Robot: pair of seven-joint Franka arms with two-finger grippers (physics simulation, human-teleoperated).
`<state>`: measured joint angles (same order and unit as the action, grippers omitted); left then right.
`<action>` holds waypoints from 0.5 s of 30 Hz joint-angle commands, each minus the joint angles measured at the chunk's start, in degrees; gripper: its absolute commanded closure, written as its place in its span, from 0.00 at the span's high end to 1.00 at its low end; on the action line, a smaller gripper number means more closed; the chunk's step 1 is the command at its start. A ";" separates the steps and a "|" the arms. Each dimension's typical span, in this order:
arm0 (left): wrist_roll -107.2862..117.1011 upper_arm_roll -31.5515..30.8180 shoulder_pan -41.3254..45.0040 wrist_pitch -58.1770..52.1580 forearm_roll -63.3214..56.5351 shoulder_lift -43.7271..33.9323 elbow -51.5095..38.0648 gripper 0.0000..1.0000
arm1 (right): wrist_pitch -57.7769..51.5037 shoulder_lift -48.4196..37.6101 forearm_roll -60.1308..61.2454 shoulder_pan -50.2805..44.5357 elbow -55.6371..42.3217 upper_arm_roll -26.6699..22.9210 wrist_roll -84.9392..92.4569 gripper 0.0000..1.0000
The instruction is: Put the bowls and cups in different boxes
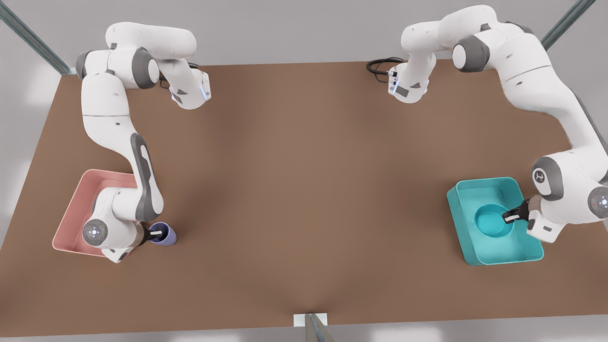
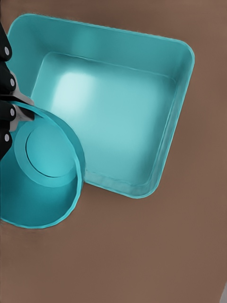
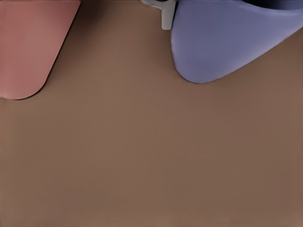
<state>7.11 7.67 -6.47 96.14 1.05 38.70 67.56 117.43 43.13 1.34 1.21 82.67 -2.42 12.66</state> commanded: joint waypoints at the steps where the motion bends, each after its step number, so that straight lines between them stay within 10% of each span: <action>1: -16.33 1.21 -0.30 0.44 0.36 0.06 0.21 0.21 | -2.55 -1.46 -0.11 0.02 -0.14 0.05 3.50 0.21; 15: -19.94 3.06 -3.28 20.05 -1.93 7.44 10.14 0.21 | -17.06 -13.51 3.67 12.41 -6.02 -3.81 26.63 0.21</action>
<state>-3.67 10.64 -9.76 111.93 0.10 46.15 77.70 104.28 29.34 5.28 13.00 76.86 -5.49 23.51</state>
